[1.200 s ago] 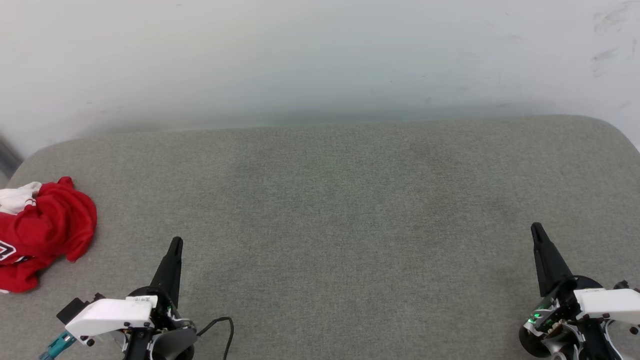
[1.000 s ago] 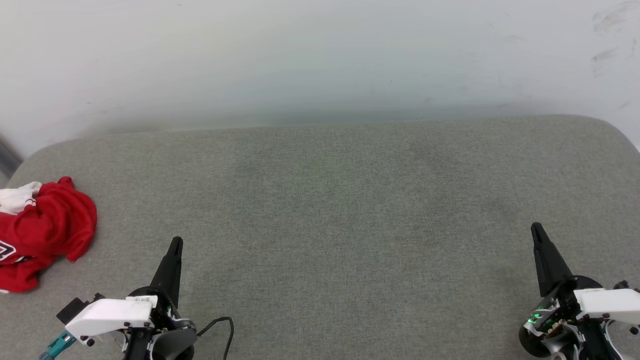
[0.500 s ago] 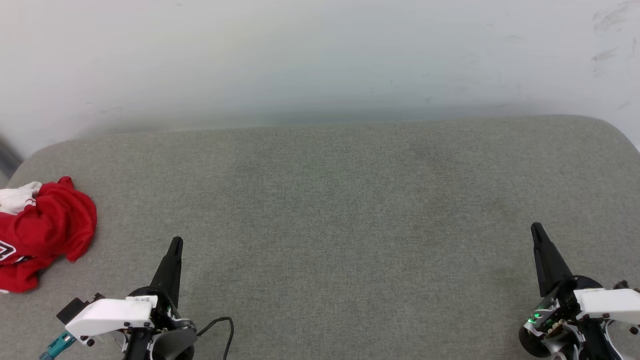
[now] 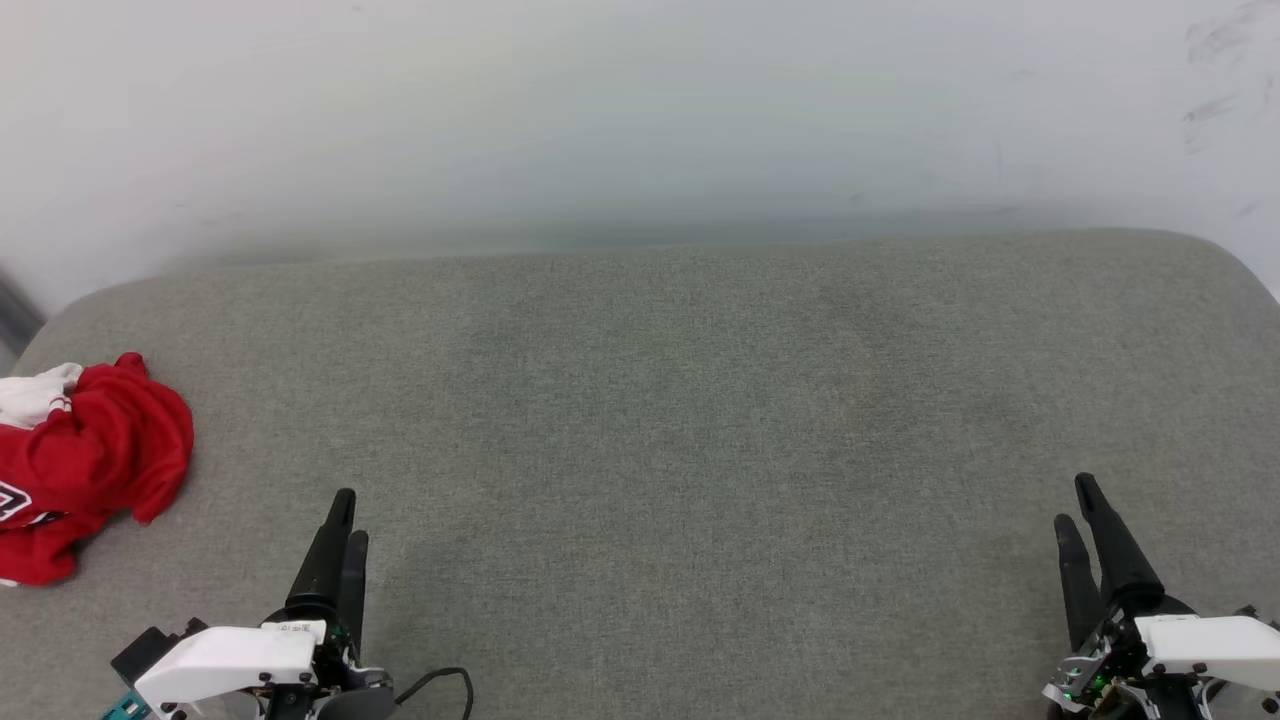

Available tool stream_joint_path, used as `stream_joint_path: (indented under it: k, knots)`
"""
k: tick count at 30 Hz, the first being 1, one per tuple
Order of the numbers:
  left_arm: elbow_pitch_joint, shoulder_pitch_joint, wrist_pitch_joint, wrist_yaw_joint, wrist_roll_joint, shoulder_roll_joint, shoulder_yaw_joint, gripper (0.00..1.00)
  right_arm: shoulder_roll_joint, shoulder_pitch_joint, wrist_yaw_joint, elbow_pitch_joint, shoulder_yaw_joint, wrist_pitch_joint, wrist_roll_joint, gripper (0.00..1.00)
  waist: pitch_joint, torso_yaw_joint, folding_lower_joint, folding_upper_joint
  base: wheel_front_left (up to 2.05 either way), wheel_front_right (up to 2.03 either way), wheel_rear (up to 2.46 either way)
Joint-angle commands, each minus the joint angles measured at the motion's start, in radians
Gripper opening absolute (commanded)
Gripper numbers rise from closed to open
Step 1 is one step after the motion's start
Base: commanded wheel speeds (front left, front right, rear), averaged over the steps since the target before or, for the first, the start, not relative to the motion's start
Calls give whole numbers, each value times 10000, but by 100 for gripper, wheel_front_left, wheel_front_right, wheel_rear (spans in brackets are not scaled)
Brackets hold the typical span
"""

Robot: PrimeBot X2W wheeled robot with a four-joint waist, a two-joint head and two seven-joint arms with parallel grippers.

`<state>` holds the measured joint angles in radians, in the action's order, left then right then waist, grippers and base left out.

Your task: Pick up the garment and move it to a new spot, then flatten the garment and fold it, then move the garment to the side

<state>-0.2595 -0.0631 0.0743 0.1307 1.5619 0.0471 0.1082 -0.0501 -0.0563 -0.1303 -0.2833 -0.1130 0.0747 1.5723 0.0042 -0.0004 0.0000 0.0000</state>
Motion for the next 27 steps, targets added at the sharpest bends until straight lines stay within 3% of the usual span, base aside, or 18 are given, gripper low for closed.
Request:
stream_joint_path:
  k: [1,8,27]
  knots:
    - [269,-88,-117,-29,-313,19,66,100,-14,-105,-2,243,-38,-113,-281,100,4,1,0,0,0,0,0]
    - [779,-58,-441,-307,-1518,21,47,100,-14,-57,-3,640,-177,-437,-1562,100,14,7,0,0,0,0,0]
    - [1881,268,-1204,-1444,-5838,26,-603,100,-13,314,-3,2182,362,-1209,-6467,100,26,29,0,0,0,0,0]
